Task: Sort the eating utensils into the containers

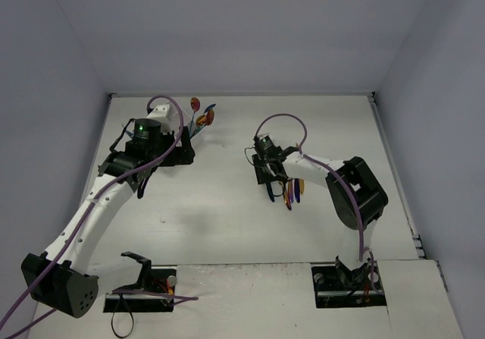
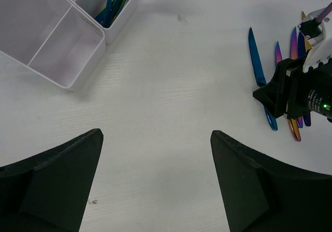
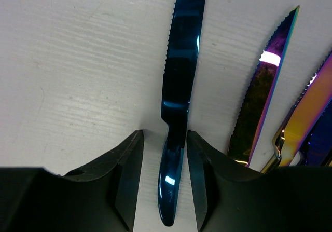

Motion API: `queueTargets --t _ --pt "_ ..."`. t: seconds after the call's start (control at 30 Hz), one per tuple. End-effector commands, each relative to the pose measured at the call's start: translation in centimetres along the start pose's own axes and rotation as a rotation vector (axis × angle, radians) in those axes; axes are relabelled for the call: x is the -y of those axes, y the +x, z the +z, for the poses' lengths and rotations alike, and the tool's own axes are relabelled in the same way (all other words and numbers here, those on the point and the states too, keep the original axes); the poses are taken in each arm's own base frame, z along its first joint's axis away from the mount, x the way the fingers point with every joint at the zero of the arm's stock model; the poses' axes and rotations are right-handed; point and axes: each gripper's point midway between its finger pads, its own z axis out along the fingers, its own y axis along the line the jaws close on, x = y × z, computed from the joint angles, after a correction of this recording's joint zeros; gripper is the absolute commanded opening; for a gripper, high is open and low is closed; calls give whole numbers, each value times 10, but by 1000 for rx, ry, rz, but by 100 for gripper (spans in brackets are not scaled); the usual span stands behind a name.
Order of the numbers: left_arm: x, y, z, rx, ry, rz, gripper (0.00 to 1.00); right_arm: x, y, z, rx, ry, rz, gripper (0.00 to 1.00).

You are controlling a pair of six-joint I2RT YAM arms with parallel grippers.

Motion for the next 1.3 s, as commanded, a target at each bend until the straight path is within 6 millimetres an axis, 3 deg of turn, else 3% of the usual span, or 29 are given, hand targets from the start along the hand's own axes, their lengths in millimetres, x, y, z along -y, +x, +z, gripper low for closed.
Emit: queueTargets --t 0.0,0.2,0.33,0.5,0.7,0.83,1.0,1.1,1.27 --pt "10 -13 -7 53 37 -7 82 9 25 14 -100 46 11 33" --pt "10 -10 -11 55 44 -10 82 16 38 13 -134 65 23 20" --pt "11 -8 -10 49 49 -19 82 19 43 12 -146 77 19 1" --pt "20 -9 -9 36 92 -35 82 8 30 0 -109 26 -12 0" --pt "43 -16 -9 36 194 -71 82 -37 -18 -51 75 -108 -136 0" --pt "65 -22 -7 37 283 -119 82 -72 -50 -103 239 -206 -198 0" --pt "89 -26 -4 47 373 -152 82 -106 -74 -157 397 -347 -253 0" --pt "101 -29 -4 58 432 -175 82 -118 -83 -189 478 -420 -277 0" --pt "116 -37 -4 90 493 -195 79 -125 -92 -223 566 -498 -282 0"
